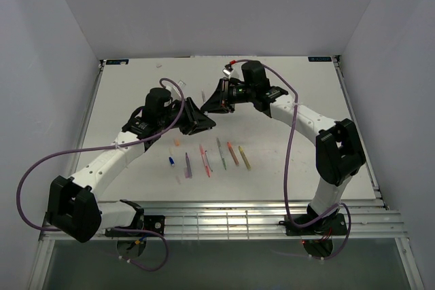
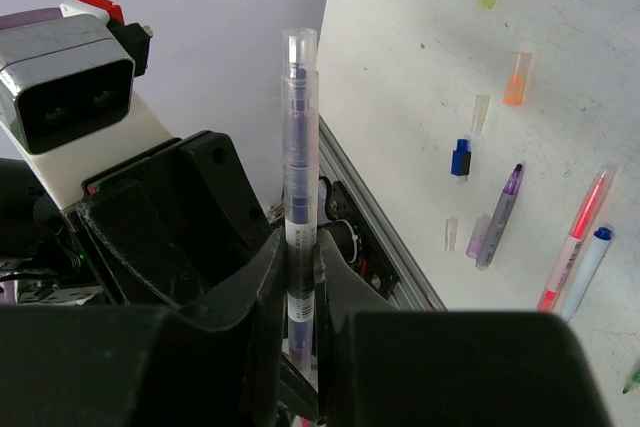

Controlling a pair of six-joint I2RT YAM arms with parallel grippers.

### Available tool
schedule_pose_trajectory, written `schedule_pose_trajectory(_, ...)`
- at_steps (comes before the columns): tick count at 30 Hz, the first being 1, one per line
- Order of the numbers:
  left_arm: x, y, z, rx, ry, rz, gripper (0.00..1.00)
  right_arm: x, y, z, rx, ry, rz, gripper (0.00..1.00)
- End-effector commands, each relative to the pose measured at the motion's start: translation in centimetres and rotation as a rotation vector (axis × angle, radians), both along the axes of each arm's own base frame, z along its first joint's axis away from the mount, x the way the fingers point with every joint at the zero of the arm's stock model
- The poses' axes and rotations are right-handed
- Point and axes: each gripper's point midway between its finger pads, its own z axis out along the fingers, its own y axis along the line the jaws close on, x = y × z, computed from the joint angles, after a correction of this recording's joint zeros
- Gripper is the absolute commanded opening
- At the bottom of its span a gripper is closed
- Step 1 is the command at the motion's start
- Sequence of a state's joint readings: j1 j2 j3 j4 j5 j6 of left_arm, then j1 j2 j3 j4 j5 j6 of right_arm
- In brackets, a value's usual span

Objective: Open the pen caps

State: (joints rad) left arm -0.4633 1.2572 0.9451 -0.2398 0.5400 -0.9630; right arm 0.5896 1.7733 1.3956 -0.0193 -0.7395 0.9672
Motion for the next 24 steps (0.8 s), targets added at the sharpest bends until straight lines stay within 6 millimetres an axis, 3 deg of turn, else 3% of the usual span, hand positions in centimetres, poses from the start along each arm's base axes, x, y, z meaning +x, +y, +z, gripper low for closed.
schedule_pose_trajectory(1,-0.3,-0.4,1.2,-0.033,-0.034,-0.017,0.36,-0.1,0.1,2.2,0.047,-0.047,-0.001,0.08)
schedule_pose_trajectory(3,-0.4,-0.4,1.2,-0.034,-0.03,-0.016,0.26,-0.1,0.2,2.3,0.05,-0.049,0.0,0.08)
schedule_pose_trajectory(6,-0.3,-0.4,0.9,-0.03,-0.019,-0.017,0.0,-0.1,0.1,2.1,0.047,-0.044,-0.002,0.08)
schedule_pose_trajectory(12,-0.9,-0.4,0.0,-0.03,0.015,-0.033,0.0,1.6,-0.5,1.4,0.021,-0.07,-0.064,0.08)
schedule_pose_trajectory(16,-2.1,-0.4,-0.5,-0.039,0.034,-0.067,0.0,5.2,-2.1,1.6,0.023,-0.068,-0.145,0.08)
schedule_pose_trajectory(19,-3.0,-0.5,-1.1,-0.052,0.045,-0.105,0.0,8.0,-2.9,2.8,0.038,-0.087,-0.2,0.08)
schedule_pose_trajectory(24,-4.9,-0.3,-1.4,-0.069,0.034,-0.161,0.0,11.0,-3.3,3.2,0.059,-0.06,-0.24,0.08)
